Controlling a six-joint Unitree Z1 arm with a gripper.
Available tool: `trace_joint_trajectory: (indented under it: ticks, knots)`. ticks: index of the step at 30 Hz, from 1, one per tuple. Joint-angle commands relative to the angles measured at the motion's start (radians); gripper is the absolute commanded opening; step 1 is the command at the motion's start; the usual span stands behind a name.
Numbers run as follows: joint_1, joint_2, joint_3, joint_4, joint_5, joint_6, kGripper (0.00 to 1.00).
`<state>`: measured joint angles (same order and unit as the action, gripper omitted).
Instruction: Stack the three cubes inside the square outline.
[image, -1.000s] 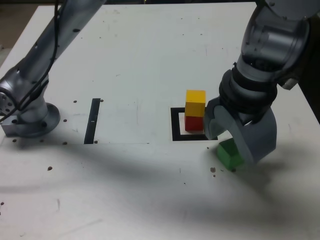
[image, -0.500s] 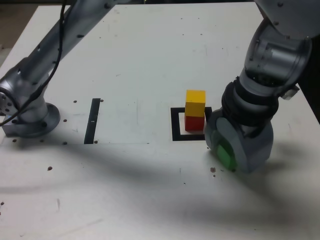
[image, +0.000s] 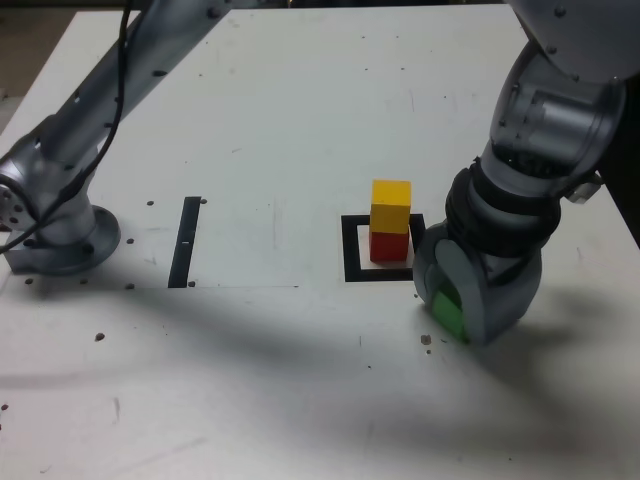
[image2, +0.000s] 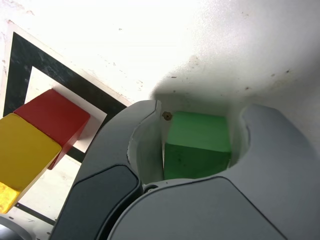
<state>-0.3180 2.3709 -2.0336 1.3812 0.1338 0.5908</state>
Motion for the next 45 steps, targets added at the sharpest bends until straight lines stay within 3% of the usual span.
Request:
trace_joint_trajectory:
  ticks: [1, 9, 25, 31, 45]
  knots:
    - [-0.001, -0.005, -0.003, 0.007, 0.003, 0.001, 0.38]
    - [-0.001, -0.048, -0.011, 0.04, 0.025, -0.013, 0.38]
    - [0.051, -0.177, -0.105, 0.226, 0.083, -0.103, 0.38]
    - [0.096, -0.236, -0.084, 0.251, 0.073, -0.185, 0.38]
    - [0.174, -0.335, 0.04, 0.254, -0.018, -0.45, 0.38]
